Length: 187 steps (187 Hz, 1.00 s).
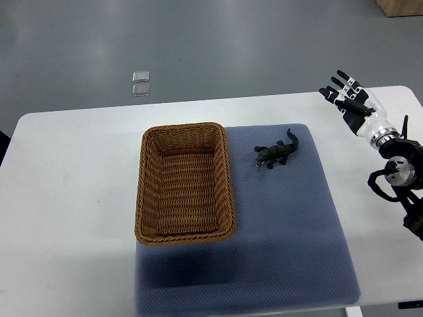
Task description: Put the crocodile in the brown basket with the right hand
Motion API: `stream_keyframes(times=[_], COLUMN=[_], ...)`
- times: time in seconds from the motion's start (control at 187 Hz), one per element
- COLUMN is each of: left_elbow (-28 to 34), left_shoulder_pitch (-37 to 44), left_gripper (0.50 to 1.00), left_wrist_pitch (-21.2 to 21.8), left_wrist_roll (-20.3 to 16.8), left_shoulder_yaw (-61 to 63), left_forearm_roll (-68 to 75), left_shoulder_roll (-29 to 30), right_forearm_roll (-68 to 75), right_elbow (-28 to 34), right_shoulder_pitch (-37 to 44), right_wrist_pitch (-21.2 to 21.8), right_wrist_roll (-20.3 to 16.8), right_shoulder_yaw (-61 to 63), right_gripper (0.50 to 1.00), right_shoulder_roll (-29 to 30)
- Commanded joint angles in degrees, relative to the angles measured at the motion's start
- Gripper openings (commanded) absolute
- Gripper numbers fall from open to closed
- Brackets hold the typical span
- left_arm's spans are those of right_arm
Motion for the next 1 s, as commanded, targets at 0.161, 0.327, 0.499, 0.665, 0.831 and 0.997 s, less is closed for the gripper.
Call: stream_keyframes(times=[0.161, 0.327, 0.499, 0.665, 0.831, 0.997], left_elbow=[-0.1, 0.0, 0.0, -0.1, 0.0, 0.0], left_shoulder_pitch=[0.0, -0.1, 0.1, 0.1, 0.1, 0.1], left_gripper=[1.000, 1.000, 1.000, 1.000, 1.000, 1.000], left_wrist_pitch=[0.0, 0.0, 0.0, 0.1, 0.0, 0.0], left_wrist_roll=[-0.1, -0.1, -0.1, -0.1, -0.1, -0.1], left_shoulder_yaw=[-0.1, 0.2, 0.2, 0.2, 0.2, 0.1], left_forearm_roll=[0.0, 0.0, 0.1, 0.1, 0.1, 0.1], left_shoulder_roll=[0.0, 0.0, 0.0, 0.0, 0.0, 0.0], right_forearm_roll=[0.0, -0.1, -0.1, -0.1, -0.2, -0.2], right_elbow=[0.1, 0.1, 0.1, 0.0, 0.2, 0.5], right_shoulder_pitch=[-0.1, -0.1, -0.1, -0.1, 0.0, 0.1], right_wrist_pitch=[0.0, 0.0, -0.1, 0.0, 0.1, 0.1], right_wrist_roll=[0.0, 0.0, 0.0, 0.0, 0.0, 0.0], right_shoulder_yaw=[-0.1, -0.2, -0.2, -0.2, -0.3, -0.3], right_gripper=[0.930, 0.930, 0.930, 0.930, 0.930, 0.930], right_shoulder_roll=[0.0, 0.0, 0.0, -0.1, -0.1, -0.1])
